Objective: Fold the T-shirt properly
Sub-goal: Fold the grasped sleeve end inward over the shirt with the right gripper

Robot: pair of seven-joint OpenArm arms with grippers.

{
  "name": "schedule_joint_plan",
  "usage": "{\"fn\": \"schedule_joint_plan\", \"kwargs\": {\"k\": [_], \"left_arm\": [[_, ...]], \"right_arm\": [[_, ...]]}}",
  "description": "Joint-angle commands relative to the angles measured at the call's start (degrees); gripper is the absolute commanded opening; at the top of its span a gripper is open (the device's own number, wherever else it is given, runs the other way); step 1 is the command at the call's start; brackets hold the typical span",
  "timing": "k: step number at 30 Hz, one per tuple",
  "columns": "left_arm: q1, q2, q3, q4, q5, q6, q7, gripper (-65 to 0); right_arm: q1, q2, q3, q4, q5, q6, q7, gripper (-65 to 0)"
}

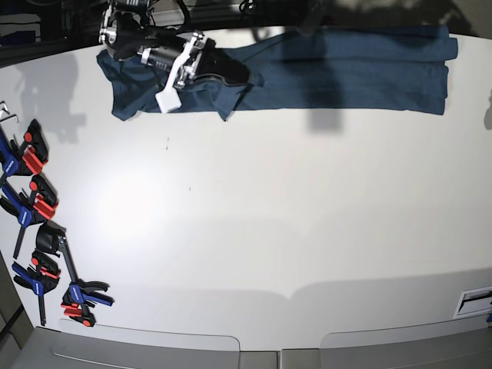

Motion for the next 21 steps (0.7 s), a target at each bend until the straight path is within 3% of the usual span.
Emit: {"fn": "schedule_joint_plan", "kwargs": {"k": [1,8,21], "left_arm": [[-0.09,-1.77,-0.59,0.81,-1.41,-0.34,-1.31,-48.6],[-0.09,-1.77,-0.59,0.81,-1.41,-0.34,-1.31,-48.6],[-0.04,-1.77,-0.59,0.81,-1.41,-0.34,-1.29,-48.6]], "right_arm": [[0.09,0.15,0.00,1.05,0.79,0.32,0.64,-65.0],[0.09,0.66,1.05,1.05,-4.92,0.32,0.64,-65.0],[0.09,6.34,1.27,1.05,-8.11,0.32,0.64,-65.0]]}}
